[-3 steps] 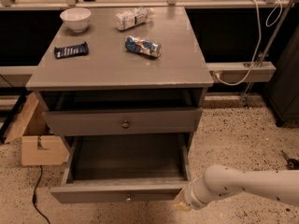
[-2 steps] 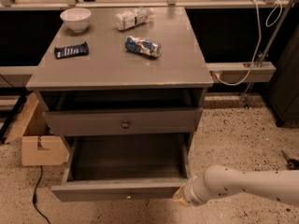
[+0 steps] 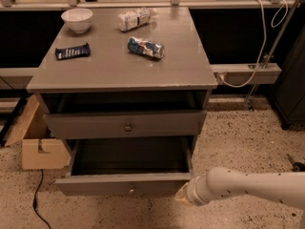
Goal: Close middle drawer
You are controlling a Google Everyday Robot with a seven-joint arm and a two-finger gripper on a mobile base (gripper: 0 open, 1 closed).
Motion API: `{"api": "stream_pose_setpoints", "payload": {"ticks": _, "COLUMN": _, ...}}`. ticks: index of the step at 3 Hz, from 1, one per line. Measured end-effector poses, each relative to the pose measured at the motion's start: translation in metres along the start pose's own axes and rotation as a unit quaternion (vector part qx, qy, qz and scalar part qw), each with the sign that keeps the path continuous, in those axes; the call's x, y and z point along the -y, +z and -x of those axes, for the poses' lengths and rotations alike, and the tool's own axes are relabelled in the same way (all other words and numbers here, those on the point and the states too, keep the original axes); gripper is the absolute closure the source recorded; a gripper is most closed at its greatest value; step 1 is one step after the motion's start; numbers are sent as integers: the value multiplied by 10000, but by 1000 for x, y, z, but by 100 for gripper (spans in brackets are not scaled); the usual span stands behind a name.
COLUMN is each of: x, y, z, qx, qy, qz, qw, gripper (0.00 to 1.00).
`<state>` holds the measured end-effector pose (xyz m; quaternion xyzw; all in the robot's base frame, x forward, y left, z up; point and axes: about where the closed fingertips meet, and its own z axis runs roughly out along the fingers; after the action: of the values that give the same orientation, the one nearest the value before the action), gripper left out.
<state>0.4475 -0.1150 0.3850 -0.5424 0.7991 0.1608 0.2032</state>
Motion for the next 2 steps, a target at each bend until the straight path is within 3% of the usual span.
{"api": "stream_pose_setpoints", "payload": {"ticks": 1, "x": 40, "y": 8, "z": 19, "qx": 319, "qy": -259, "qz": -531, "qw": 9977, "gripper": 100}}
{"api": "stream_pose_setpoints", "payload": {"ticks": 2, "x": 40, "y": 8, "z": 19, "qx": 319, "qy": -260, "qz": -531, "qw": 9977, "gripper": 100}}
